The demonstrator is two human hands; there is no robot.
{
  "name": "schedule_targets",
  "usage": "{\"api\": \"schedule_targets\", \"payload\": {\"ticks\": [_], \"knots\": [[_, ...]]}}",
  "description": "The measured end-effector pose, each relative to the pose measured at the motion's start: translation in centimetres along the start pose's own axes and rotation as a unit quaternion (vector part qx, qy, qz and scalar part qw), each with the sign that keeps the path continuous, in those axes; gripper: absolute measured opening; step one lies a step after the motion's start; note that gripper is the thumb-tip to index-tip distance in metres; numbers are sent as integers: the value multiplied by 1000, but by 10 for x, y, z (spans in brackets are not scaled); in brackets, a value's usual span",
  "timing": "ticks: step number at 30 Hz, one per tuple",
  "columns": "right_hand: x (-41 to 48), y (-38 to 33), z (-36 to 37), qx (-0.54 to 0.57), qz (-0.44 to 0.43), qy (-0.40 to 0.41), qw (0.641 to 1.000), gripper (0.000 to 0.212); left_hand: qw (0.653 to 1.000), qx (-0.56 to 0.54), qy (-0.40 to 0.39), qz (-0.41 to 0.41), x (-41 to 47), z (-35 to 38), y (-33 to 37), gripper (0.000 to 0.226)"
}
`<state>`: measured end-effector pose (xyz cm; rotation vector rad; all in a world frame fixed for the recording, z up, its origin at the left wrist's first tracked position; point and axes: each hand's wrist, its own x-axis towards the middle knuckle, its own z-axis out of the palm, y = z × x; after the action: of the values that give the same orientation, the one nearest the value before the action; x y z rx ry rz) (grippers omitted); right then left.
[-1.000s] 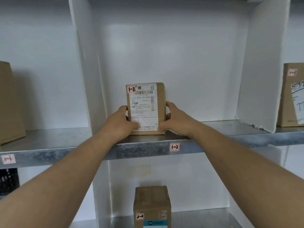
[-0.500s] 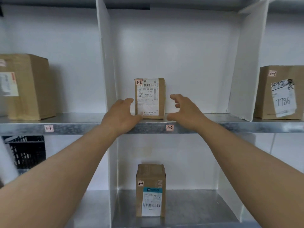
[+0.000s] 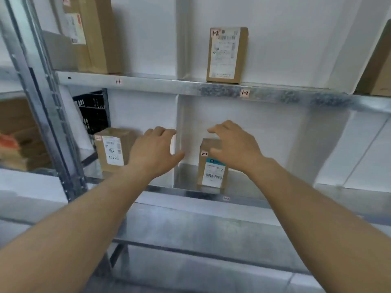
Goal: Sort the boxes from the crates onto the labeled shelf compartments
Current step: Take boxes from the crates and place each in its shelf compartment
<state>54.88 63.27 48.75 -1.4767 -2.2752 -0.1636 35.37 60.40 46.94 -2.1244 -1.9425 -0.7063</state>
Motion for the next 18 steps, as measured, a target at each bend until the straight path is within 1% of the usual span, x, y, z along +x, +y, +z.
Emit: {"api": "schedule_targets", "payload": {"ticks": [3,9,14,18], "knots": [[-16,-19,34,-2,-8,-38,999,54,999,10,-25,-36,-34,16,-22,64],[-32,-72,100,42,-32,-111,992,56,992,11,-57,-111,-103,47,-86,64],[-28,-125,145,46,-79,-166,982,55,973,24,-103,-203,-154,56,-150,71],[-24,-178,172,47,-119,-199,972,55,958,26,-108,-263,-193,48,-205,68]]}}
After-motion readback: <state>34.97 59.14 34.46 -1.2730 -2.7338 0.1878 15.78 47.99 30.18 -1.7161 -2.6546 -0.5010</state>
